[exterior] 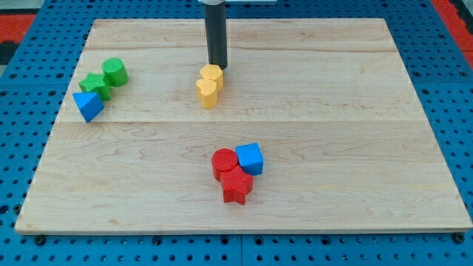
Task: Move the yellow blocks to the left center
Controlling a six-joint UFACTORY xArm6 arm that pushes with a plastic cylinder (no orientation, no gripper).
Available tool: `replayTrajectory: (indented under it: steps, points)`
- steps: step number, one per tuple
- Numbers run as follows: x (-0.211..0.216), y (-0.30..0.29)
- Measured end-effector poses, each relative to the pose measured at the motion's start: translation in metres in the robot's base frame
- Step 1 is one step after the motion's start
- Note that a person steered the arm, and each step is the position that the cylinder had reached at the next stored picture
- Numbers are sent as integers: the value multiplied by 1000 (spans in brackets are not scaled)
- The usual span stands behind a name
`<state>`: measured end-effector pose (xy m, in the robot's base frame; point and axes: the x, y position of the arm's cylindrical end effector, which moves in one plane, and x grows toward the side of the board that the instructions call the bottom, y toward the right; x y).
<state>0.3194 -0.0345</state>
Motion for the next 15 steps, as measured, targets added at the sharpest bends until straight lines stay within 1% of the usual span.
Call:
replayTrajectory:
  steps: [1, 2, 3, 4, 5, 6, 7, 8, 9, 10, 11, 12, 13, 14, 15]
  points:
    - [-1, 5]
    - [9, 42]
    - [29, 8]
    - [29, -75]
    - [25, -85]
    - [18, -65]
    - [39, -78]
    - [34, -94]
    - [14, -56]
    - [39, 18]
    - [60, -4]
    - [72, -67]
    - [72, -59]
    - [81, -33]
    - [109, -64]
